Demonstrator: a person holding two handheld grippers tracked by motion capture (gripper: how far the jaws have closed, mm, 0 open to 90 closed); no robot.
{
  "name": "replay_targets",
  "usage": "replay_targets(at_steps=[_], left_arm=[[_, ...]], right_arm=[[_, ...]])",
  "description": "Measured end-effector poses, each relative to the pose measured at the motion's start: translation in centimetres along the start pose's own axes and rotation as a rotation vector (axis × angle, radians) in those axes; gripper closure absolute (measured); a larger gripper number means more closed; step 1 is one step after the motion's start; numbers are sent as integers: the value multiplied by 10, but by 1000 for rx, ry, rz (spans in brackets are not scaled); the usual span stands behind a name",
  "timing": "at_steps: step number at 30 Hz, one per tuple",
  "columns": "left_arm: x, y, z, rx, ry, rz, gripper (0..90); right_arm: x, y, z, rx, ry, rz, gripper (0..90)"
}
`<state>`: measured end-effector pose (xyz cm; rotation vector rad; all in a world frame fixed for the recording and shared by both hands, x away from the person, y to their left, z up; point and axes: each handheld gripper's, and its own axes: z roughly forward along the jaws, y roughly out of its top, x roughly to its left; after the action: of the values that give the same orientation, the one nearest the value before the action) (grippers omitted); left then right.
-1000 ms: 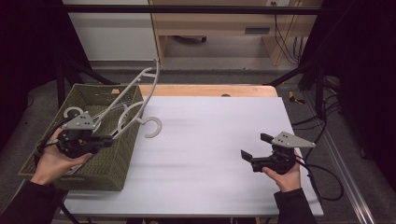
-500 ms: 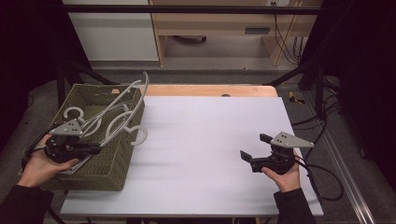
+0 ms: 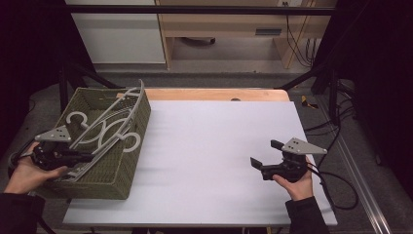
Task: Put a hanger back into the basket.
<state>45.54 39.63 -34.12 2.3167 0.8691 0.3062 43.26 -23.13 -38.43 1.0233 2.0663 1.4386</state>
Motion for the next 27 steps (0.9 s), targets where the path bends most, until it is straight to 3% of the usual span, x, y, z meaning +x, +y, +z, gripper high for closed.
replay_targets(at_steps=[7, 12, 21, 23, 24, 27], left_arm=[[13, -14, 3, 33, -3, -46, 819], [16, -18, 6, 54, -9, -55, 813], [15, -22, 11, 40, -9, -75, 806], [15, -21, 12, 50, 0, -86, 797], [12, -18, 13, 76, 26, -79, 786], [9, -15, 16, 90, 63, -67, 701]], right_arm=[[0, 0, 0, 1, 0, 0, 33], [0, 0, 0, 3, 3, -4, 33], [0, 0, 0, 5, 4, -1, 33], [1, 0, 0, 4, 1, 1, 33], [1, 0, 0, 5, 1, 0, 33], [0, 0, 0, 3, 4, -3, 33]])
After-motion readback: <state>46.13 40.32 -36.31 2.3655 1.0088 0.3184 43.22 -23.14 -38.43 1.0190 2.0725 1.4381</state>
